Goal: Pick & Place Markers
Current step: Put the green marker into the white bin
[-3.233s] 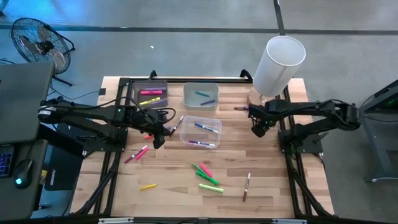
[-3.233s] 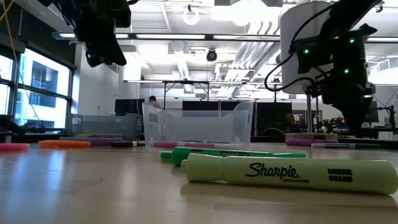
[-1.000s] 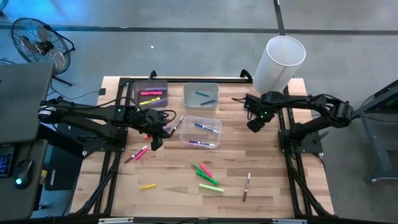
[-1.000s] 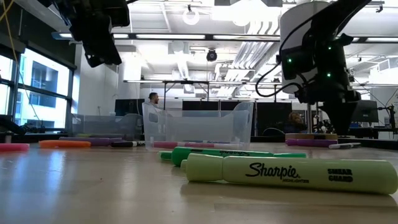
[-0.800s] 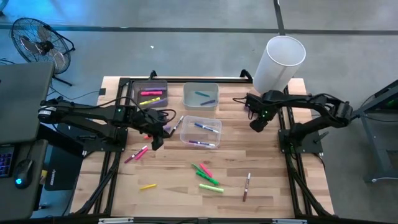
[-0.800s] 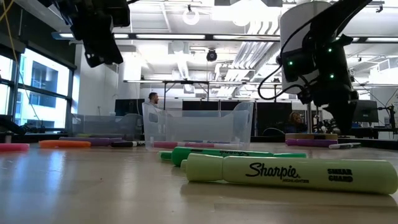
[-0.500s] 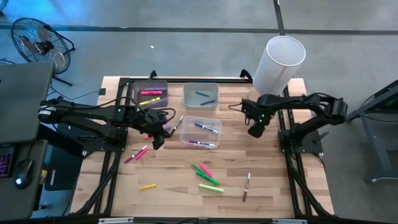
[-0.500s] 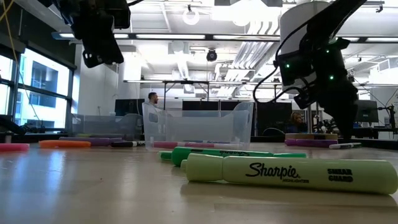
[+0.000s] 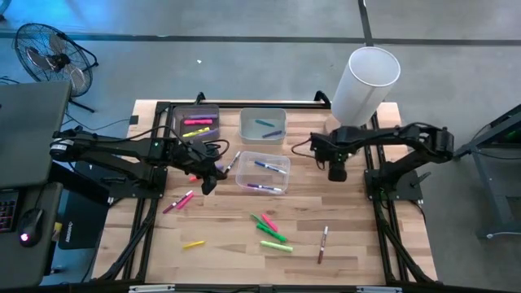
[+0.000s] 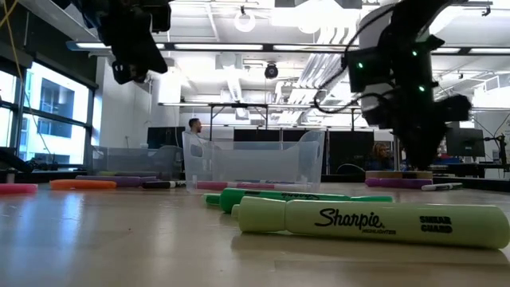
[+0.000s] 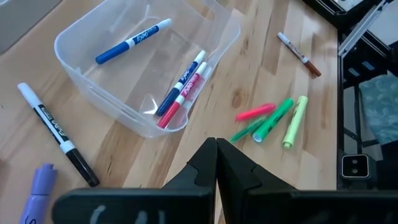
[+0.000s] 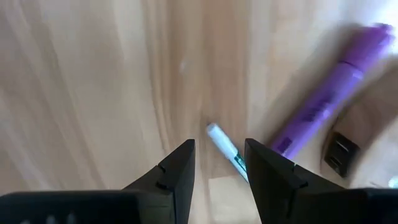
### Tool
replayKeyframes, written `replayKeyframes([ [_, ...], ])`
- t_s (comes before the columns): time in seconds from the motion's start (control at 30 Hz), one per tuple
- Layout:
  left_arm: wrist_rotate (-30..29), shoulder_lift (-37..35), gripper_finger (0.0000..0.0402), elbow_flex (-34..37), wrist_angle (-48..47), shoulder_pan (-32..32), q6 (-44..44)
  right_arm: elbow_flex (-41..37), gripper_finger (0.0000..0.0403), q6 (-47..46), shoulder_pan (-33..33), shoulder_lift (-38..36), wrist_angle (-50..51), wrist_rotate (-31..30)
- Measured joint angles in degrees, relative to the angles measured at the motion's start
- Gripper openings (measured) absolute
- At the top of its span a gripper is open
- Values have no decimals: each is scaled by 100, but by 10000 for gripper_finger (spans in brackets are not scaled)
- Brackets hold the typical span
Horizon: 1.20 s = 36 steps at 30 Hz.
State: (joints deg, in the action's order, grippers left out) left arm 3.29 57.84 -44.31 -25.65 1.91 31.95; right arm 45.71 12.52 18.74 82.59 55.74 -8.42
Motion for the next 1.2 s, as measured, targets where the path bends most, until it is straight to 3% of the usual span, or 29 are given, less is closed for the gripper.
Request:
replayKeyframes([
  [0.13,2,0,0,0,9,-1,4,-428,128,865,0,0,-281,8],
  [0.43,4,0,0,0,25,-1,10,-805,128,1623,0,0,-652,-324],
  [0.77,6,0,0,0,25,-1,48,-1180,123,2674,1,-32,-1194,73],
  [1.07,11,48,0,4,18,0,25,-1262,17,2075,-7,-49,-1175,207],
  [1.2,25,44,0,4,25,0,-45,-998,22,1477,-75,-27,-894,223],
])
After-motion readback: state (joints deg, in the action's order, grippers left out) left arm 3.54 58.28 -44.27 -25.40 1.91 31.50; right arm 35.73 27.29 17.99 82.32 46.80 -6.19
